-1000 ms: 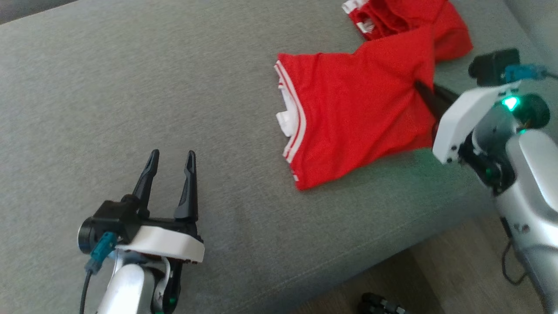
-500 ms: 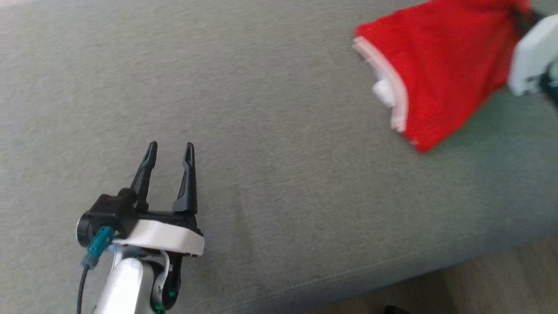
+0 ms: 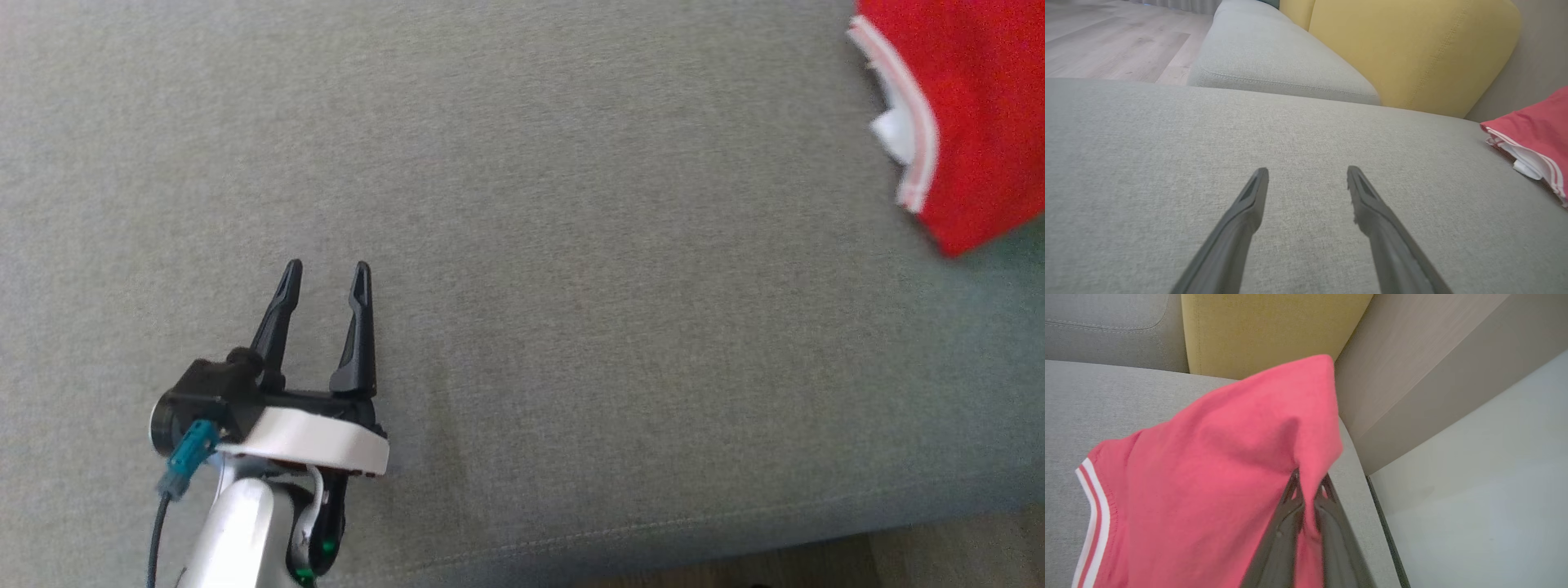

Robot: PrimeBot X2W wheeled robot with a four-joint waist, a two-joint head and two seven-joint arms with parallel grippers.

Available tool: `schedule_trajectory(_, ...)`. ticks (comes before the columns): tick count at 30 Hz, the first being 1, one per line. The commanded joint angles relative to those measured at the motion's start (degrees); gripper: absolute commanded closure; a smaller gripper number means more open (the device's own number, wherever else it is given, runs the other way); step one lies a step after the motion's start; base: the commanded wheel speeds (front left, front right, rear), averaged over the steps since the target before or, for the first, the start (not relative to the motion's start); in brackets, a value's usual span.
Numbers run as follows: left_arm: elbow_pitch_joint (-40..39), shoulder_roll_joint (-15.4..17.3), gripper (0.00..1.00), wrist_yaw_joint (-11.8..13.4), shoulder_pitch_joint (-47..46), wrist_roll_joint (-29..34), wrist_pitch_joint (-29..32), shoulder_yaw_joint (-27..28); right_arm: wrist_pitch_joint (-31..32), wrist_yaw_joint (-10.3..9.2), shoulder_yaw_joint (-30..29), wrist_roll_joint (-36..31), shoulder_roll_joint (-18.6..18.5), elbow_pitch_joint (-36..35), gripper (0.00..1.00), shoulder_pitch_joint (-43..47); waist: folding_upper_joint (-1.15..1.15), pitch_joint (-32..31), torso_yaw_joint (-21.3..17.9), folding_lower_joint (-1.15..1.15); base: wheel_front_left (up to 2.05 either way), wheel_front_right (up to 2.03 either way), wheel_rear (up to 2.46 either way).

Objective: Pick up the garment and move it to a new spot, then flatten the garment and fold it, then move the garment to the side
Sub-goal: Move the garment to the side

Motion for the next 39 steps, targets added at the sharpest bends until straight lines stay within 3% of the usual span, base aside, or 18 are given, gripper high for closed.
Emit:
schedule_trajectory(1,-2.0,-0.1,0.0,-0.1,-1.8,-0.3,-0.4,1.3,0.2,0.37,-1.1,-1.4,-2.8,-1.3,1.0,-1.7,0.0,0.4,0.7,0.0,0.0,0.0,0.0)
schedule_trajectory(9,-2.0,-0.1,0.0,0.0,-2.0,-0.3,-0.4,1.3,0.8,0.37,-3.6,-6.3,-2.3,-1.7,1.0,-1.8,0.0,1.0,1.1,0.0,0.0,0.0,0.0)
schedule_trajectory(10,-2.0,-0.1,0.0,0.0,-2.2,-0.4,-0.4,1.2,0.7,0.37,-4.1,-7.0,-2.1,-1.6,0.82,-1.8,0.0,1.1,1.2,0.0,0.0,0.0,0.0)
schedule_trajectory(12,-1.9,-0.1,0.0,0.0,-2.3,-0.4,-0.4,1.0,0.7,0.37,-4.9,-8.6,-1.5,-1.6,0.56,-1.8,0.0,1.2,1.2,0.0,0.0,0.0,0.0)
schedule_trajectory(15,-1.7,-0.1,0.0,0.0,-2.5,-0.5,-0.4,1.0,1.2,0.37,-6.0,-10.5,-0.1,-2.0,0.03,-1.5,0.0,1.1,1.2,0.0,0.0,0.0,0.0)
schedule_trajectory(16,-1.6,-0.1,0.0,0.0,-2.5,-0.5,-0.4,1.0,1.3,0.37,-6.3,-10.9,0.2,-2.2,0.0,-1.4,0.0,1.1,1.2,0.0,0.0,0.0,0.0)
schedule_trajectory(29,-1.3,-0.2,0.0,0.4,-2.3,-0.7,-0.4,1.2,-0.4,0.37,-7.5,-12.4,3.5,-4.4,0.0,-0.4,0.0,-0.1,0.7,0.0,0.0,0.0,0.0)
schedule_trajectory(39,-0.6,-0.2,0.0,1.5,-1.1,-1.5,-0.4,4.4,-12.0,0.37,-5.5,-6.5,12.5,-6.4,0.0,2.0,0.0,-5.9,0.1,0.0,0.0,0.0,0.0)
